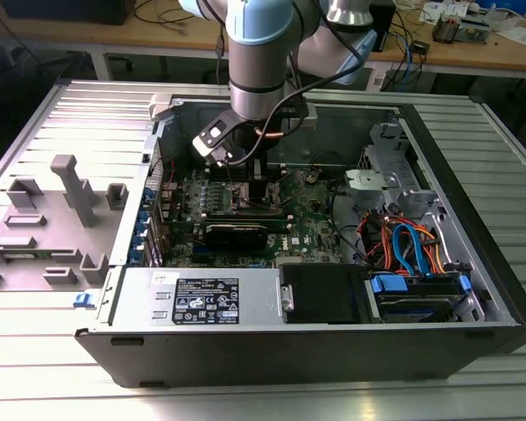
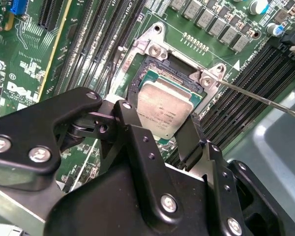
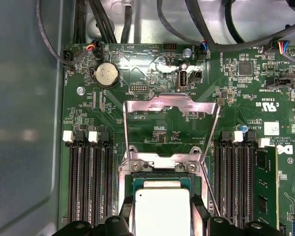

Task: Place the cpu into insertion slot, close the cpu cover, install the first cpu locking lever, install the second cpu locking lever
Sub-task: 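Place the cpu into insertion slot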

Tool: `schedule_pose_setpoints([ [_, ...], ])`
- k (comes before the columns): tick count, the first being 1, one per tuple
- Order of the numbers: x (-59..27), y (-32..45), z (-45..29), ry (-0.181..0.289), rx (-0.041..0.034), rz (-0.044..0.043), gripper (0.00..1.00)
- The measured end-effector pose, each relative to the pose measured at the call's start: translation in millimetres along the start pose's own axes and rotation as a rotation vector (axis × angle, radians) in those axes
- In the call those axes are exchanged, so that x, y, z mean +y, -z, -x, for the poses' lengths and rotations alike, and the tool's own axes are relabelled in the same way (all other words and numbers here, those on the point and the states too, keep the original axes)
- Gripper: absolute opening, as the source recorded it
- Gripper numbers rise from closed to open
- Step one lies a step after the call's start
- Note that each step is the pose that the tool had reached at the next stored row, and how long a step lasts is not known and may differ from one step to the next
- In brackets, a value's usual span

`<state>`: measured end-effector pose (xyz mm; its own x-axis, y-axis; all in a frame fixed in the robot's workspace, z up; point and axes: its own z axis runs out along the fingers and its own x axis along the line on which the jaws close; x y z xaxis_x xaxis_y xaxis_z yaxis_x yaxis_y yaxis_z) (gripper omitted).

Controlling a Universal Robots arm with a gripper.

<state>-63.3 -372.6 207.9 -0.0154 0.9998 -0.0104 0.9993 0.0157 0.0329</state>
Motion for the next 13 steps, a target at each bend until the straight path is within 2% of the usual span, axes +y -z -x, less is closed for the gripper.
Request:
schedule_pose_setpoints([
  [13,-1.7,-5.3,0.1,-0.010,-0.0026,-0.0001,0.55],
])
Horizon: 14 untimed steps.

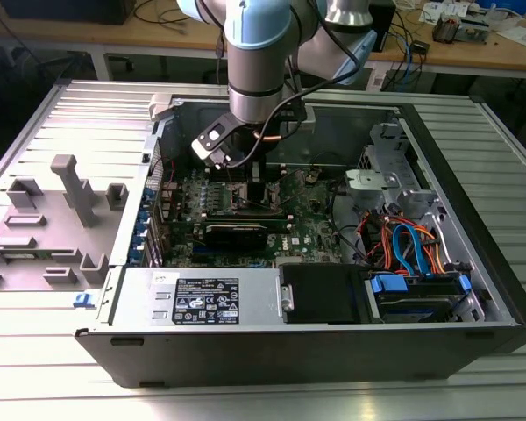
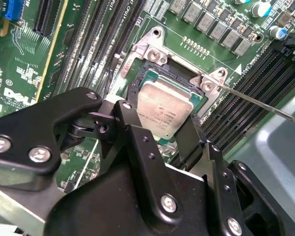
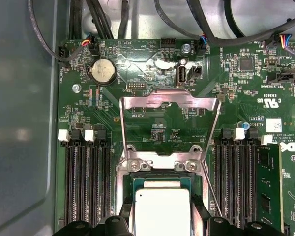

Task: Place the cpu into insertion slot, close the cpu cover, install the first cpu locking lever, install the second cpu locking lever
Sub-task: 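Place the cpu into insertion slot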

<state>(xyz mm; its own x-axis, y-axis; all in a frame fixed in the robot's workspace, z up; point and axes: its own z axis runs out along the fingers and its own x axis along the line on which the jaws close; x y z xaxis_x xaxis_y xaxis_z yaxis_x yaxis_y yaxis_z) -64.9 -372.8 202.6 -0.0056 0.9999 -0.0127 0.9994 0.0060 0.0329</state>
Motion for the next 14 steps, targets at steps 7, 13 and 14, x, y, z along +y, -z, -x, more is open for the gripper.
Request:
schedule_pose_setpoints([
  [7,0.9,-2.9,0.1,-0.007,-0.0008,-0.0018,0.55],
  [13,0.8,-2.9,0.4,-0.007,-0.0021,-0.0019,0.55],
  [14,0.9,-2.9,0.4,-0.007,-0.0021,-0.0020,0.55],
])
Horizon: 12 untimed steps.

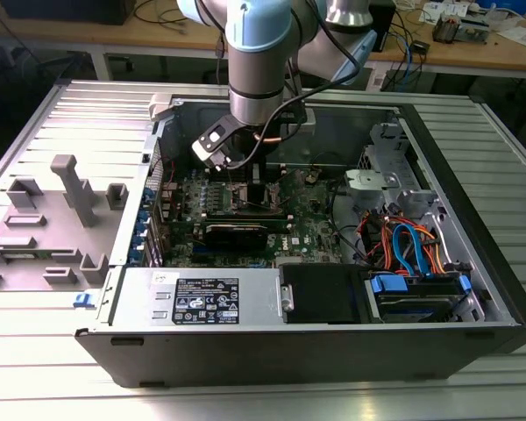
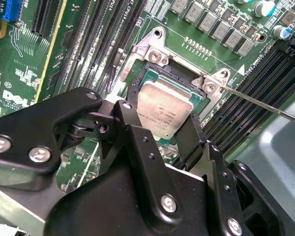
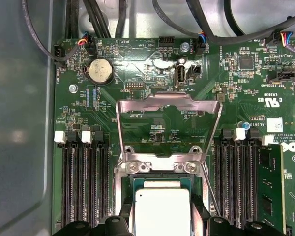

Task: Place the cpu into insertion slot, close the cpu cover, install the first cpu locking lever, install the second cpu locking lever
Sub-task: 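Place the cpu into insertion slot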

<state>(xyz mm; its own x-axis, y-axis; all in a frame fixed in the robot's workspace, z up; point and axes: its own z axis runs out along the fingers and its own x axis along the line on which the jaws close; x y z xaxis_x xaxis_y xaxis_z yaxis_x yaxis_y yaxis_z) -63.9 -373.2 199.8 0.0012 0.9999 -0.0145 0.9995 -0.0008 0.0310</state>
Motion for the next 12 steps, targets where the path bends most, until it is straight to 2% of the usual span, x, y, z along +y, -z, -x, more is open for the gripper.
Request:
schedule_pose_setpoints([
  [4,0.0,2.4,0.1,0.000,0.0002,-0.0005,0.55],
  [12,3.3,2.5,0.3,0.000,0.0001,-0.0035,0.55],
])
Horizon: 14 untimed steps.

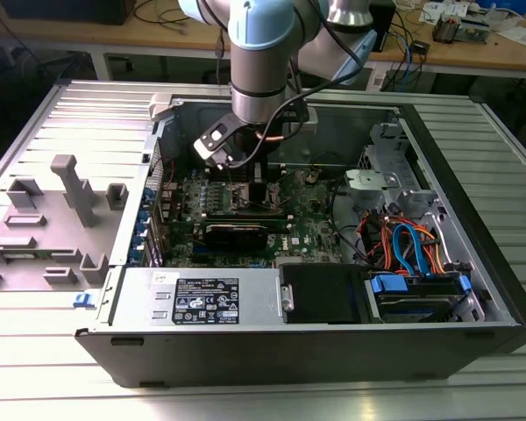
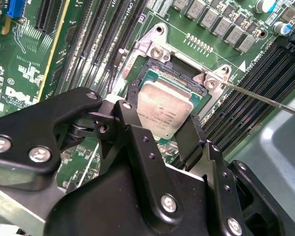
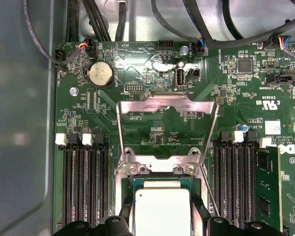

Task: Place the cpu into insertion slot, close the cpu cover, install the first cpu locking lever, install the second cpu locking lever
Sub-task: 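Place the cpu into insertion slot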

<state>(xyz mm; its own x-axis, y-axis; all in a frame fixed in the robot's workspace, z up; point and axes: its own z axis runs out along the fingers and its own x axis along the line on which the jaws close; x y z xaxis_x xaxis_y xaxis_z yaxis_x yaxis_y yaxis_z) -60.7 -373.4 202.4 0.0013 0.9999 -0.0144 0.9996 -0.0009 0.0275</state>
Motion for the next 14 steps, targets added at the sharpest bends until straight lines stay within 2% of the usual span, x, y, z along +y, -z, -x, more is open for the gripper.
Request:
schedule_pose_setpoints([
  [14,-1.5,-1.0,1.6,0.001,0.0000,-0.0007,0.55],
])
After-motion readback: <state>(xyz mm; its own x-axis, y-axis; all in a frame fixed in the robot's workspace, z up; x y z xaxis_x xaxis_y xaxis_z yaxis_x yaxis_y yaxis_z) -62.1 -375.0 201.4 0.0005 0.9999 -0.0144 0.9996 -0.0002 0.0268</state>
